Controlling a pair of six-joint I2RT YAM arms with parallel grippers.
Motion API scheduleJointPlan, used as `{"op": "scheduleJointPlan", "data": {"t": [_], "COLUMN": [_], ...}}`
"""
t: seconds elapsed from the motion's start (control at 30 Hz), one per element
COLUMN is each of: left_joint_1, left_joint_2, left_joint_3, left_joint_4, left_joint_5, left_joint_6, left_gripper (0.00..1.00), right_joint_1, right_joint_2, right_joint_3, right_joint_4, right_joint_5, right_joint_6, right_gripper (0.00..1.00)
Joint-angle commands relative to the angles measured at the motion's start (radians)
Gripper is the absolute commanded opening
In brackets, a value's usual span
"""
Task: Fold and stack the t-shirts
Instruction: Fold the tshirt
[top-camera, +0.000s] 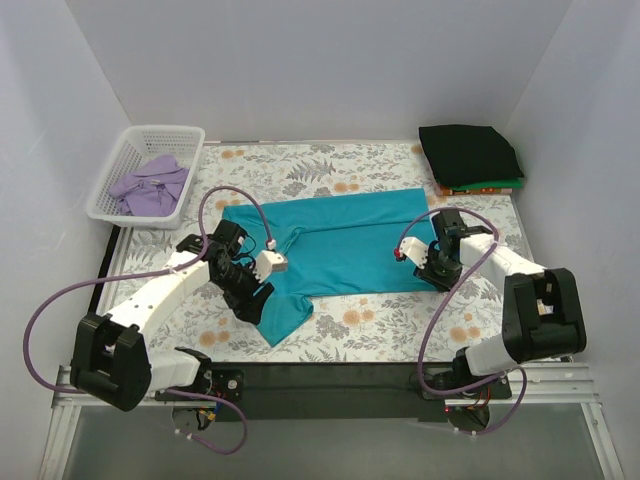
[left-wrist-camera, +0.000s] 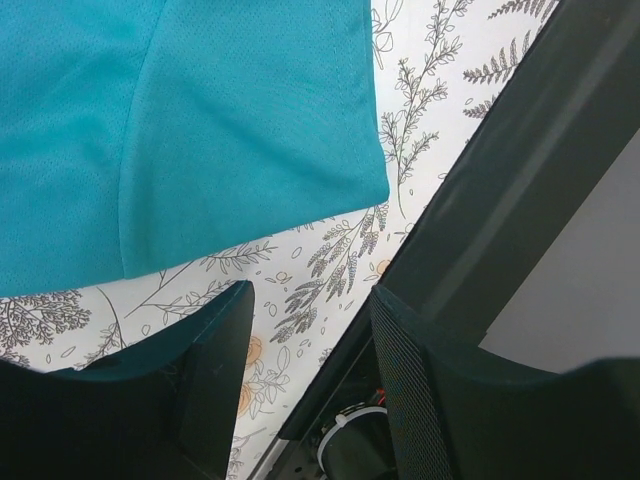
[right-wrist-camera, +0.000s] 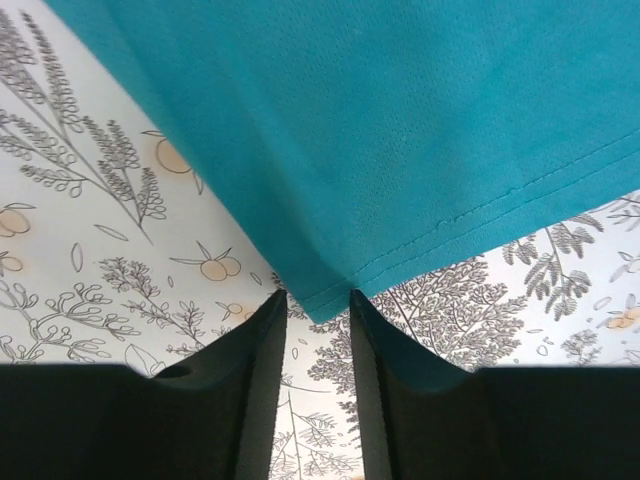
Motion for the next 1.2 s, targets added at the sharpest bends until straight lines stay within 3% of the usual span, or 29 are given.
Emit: {"op": "scheduleJointPlan", "data": {"t": [0.0,0.17,0.33,0.53,0.6,0.73,0.77,0.87,1.0,1.17], "left_joint_1": [-0.026,-0.107,-0.202,-0.270,-0.311,-0.302,-0.243,-0.100,-0.083,-0.089], "left_joint_2": [-0.010,-0.029,-0.063,-0.057,-0.049,-0.047,-0.047,-0.003,-0.049,-0.032], "left_joint_3": [0.016,-0.040,-0.102,-0.133,-0.145,-0.128,-0.099,-0.026,-0.027,-0.034], "left_joint_4": [0.013,0.042,0.124,0.190,0.222,0.265,0.262,0.183,0.178,0.167], "left_joint_5": [-0.007,-0.093,-0.194,-0.226,-0.277,-0.334,-0.314,-0.221,-0.191,-0.159], "left_joint_6": [-0.007,-0.014,-0.074,-0.113,-0.131,-0.148,-0.140,-0.049,0.034,0.033], "left_gripper": [0.50,0.50,0.50,0.50,0.51,0.50,0.49,0.47,0.45,0.44], "right_joint_1": [0.027,0.033,0.035,0.033,0.033,0.033,0.035,0.035,0.033,0.033], "right_joint_2": [-0.069,-0.016,0.024,0.035,0.038,0.037,0.037,0.029,0.031,0.035], "right_joint_3": [-0.010,-0.017,-0.045,-0.062,-0.057,-0.048,-0.048,-0.048,-0.040,-0.021], "right_joint_4": [-0.013,0.009,0.059,0.095,0.092,0.093,0.093,0.092,0.089,0.084], "right_joint_5": [-0.004,0.004,0.022,0.068,0.073,0.082,0.081,0.082,0.073,0.058], "right_joint_6": [-0.040,-0.033,-0.034,-0.039,-0.039,-0.037,-0.036,-0.042,-0.042,-0.030], "right_gripper": [0.40,0.42,0.39,0.29,0.21,0.09,0.02,0.01,0.01,0.01]}}
